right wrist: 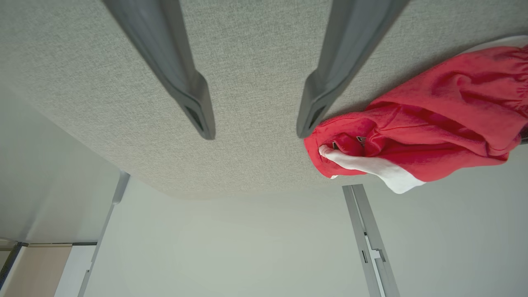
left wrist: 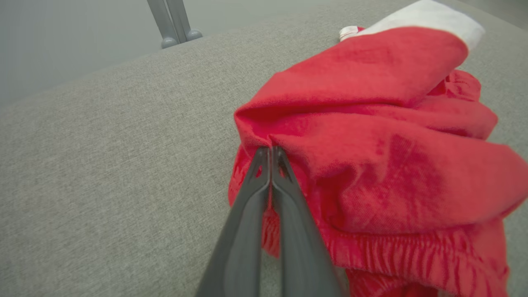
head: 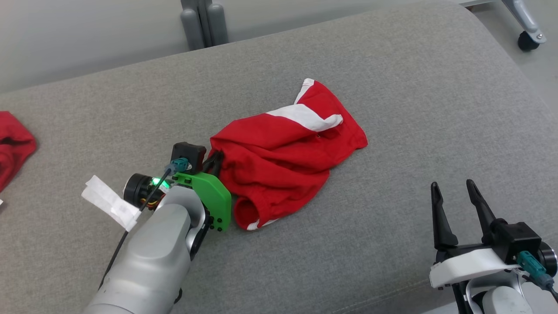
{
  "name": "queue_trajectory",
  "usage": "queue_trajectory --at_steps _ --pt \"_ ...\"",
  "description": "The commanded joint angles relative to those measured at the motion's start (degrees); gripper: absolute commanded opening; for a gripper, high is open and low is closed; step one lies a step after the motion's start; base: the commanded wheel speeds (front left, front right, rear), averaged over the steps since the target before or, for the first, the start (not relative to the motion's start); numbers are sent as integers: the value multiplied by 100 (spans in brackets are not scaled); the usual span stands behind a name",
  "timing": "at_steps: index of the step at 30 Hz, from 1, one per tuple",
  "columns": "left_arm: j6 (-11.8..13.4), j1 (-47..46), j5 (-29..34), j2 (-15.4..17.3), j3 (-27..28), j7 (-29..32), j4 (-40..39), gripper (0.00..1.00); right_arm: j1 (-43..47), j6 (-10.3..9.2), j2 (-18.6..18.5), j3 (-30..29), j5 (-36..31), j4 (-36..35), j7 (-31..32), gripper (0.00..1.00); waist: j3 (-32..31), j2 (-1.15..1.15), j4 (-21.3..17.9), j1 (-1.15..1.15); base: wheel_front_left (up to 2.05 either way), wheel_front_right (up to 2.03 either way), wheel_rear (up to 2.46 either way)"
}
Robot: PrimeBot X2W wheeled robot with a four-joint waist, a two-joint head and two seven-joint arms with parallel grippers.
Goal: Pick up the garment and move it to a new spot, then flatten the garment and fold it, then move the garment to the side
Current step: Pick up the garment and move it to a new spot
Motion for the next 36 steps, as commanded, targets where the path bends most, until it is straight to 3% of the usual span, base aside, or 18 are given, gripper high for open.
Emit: queue_trajectory --at_steps 1,2,11,16,25,36 --pt "-27 34 -41 -24 0 -96 14 95 -53 -3 -14 -13 -40 10 -20 100 -72 0 178 0 0 0 0" --pt "-30 26 -65 -37 -14 -152 5 100 -50 -3 -13 -16 -52 15 -20 100 -123 0 230 0 0 0 0" --pt "36 171 -165 -92 -75 -458 -327 100 189 -3 -14 -204 -203 79 -20 100 -836 0 745 0 0 0 0" --pt "261 425 -116 -90 114 -476 -838 100 239 -4 -14 -370 -307 24 -20 100 -1090 0 1066 0 0 0 0" --pt "893 1930 165 34 1181 -468 -2528 100 316 -3 -14 -480 -261 35 -20 100 -1297 0 1525 0 0 0 0" --pt "1106 3852 822 184 1982 -469 -4101 100 666 -4 -15 -461 -56 79 -20 100 -1416 0 1748 0 0 0 0"
